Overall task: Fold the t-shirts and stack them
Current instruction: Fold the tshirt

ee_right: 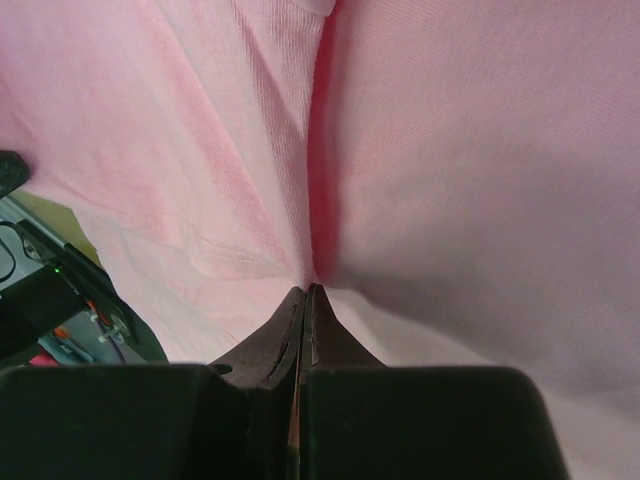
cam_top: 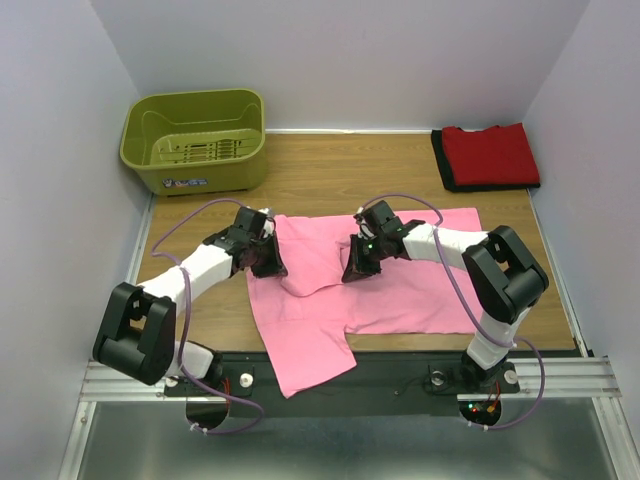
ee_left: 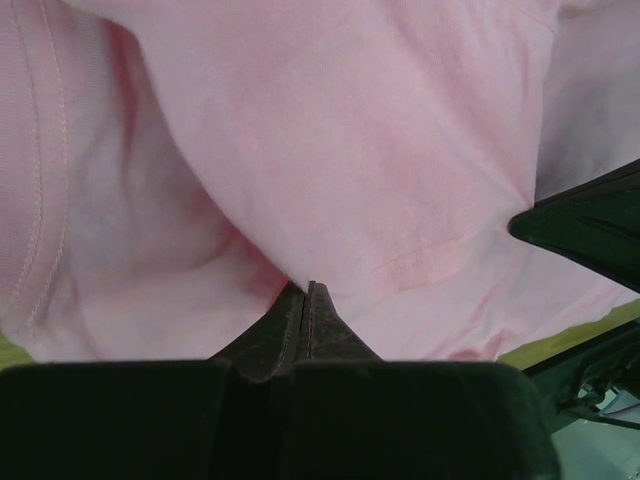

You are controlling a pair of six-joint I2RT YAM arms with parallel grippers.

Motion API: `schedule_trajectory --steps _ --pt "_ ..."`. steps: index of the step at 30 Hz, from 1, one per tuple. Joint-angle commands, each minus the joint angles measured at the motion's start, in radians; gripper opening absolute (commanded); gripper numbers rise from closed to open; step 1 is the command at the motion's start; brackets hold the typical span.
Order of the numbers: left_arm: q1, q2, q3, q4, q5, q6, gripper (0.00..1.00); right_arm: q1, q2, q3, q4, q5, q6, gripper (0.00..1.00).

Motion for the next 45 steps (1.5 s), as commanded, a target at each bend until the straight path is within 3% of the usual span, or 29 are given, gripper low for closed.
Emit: schedule_trajectory --steps 1,8,16,22,23,27,37,45 --pt "-0.006 -0.024 0.094 -0.127 0.007 0.017 0.00 0.002 -0.038 0.031 -0.007 0.004 -0.016 0.00" --pt "-0.006 -0.007 0.083 -0.186 0.016 0.012 0.00 0.002 -0.042 0.025 -0.013 -0.052 -0.019 0.01" --pt "-0.006 0.027 0.059 -0.169 -0.009 0.006 0.09 0.002 -0.028 0.028 -0.048 -0.076 -0.051 0.02" --pt "-0.006 -0.027 0.060 -0.149 -0.055 -0.025 0.43 0.002 -0.045 0.040 -0.076 -0.026 -0.076 0.08" --pt "-0.006 -0.047 0.050 -0.140 -0.041 -0.031 0.55 0.002 -0.053 0.043 -0.077 -0.013 -0.080 0.13" --pt "-0.006 -0.054 -0.002 -0.110 -0.003 -0.043 0.66 0.002 -0.107 0.065 -0.079 0.074 -0.094 0.26" --pt "-0.015 -0.013 -0.042 -0.049 0.043 -0.036 0.67 0.002 -0.157 0.072 -0.082 0.132 -0.102 0.29" --pt "-0.056 -0.015 0.013 -0.037 0.056 -0.071 0.54 0.002 -0.186 0.049 -0.082 0.181 -0.100 0.29"
